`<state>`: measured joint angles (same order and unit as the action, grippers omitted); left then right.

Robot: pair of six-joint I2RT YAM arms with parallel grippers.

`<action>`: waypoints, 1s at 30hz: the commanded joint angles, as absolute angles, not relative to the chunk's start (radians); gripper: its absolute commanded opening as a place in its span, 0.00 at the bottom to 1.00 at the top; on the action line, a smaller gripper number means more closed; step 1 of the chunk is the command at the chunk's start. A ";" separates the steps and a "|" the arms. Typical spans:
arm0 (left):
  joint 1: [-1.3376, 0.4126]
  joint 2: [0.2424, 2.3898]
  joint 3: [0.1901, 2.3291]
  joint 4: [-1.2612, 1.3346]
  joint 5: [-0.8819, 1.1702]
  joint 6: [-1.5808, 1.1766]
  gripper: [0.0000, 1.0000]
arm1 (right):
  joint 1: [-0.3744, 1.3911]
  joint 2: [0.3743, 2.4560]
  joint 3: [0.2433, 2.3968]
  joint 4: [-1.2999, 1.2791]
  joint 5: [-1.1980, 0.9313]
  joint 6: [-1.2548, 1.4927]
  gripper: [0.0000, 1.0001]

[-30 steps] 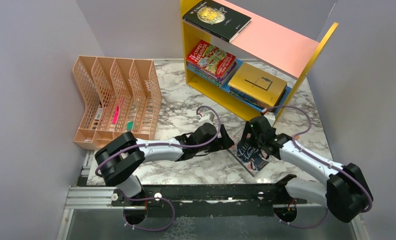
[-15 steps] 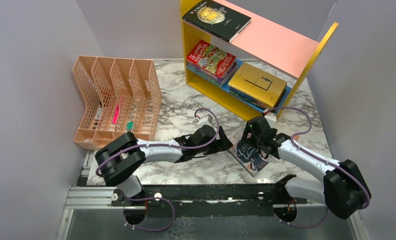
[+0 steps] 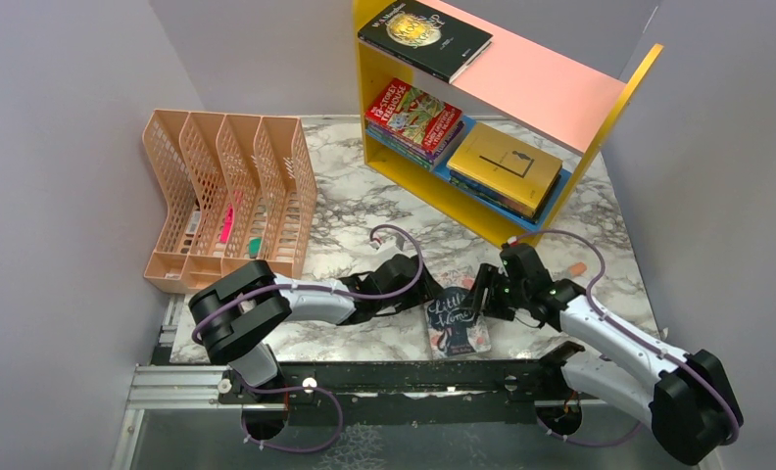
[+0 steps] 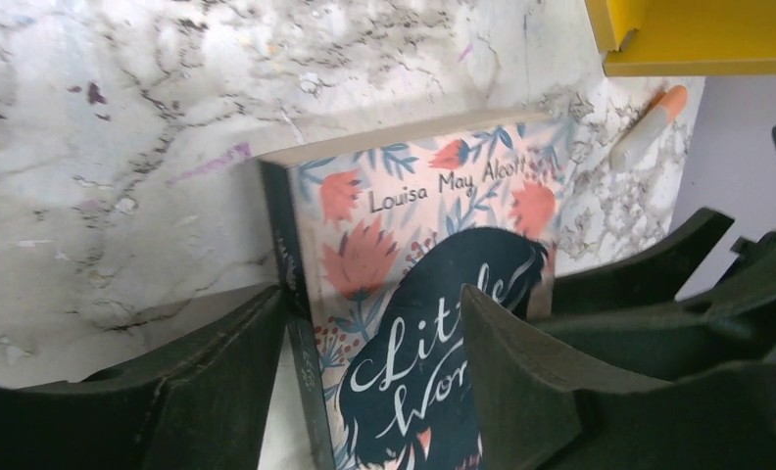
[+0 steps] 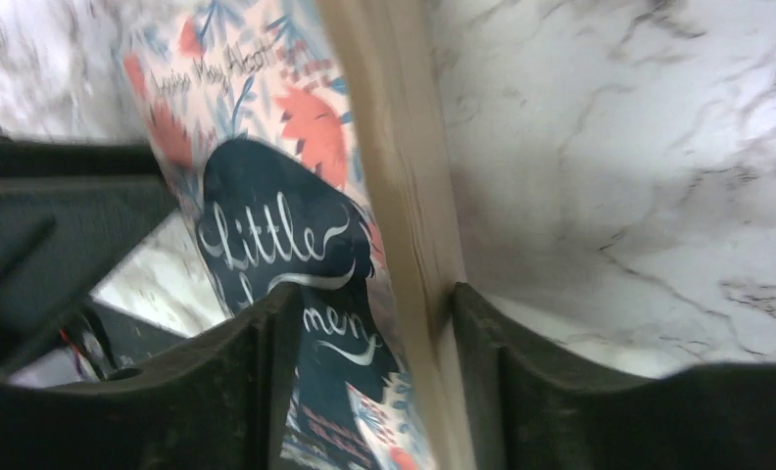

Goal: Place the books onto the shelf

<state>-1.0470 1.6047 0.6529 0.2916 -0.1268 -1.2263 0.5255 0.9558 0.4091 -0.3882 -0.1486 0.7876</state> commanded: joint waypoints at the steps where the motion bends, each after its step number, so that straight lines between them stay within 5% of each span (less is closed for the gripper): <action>1: -1.057 1.631 0.635 0.296 -0.159 -1.252 0.62 | 0.530 0.932 0.413 -0.371 -0.387 0.758 0.54; 7: -1.057 1.626 0.637 0.297 -0.184 -1.225 0.53 | 0.529 0.919 0.438 -0.371 -0.418 0.703 0.22; 10: -1.057 1.622 0.636 0.297 -0.190 -1.221 0.53 | 0.530 0.900 0.430 -0.335 -0.412 0.721 0.23; 16: -1.057 1.613 0.629 0.291 -0.188 -1.222 0.53 | 0.530 0.910 0.414 -0.322 -0.335 0.765 0.52; 20: -1.057 1.609 0.651 0.240 -0.170 -1.221 0.57 | 0.529 0.980 0.415 -0.329 -0.272 0.776 0.56; 26: -1.057 1.618 0.692 0.179 -0.106 -1.187 0.63 | 0.530 1.062 0.415 -0.254 -0.316 0.776 0.51; 30: -1.057 1.622 0.689 0.198 -0.092 -1.177 0.60 | 0.529 1.008 0.435 -0.234 -0.336 0.787 0.25</action>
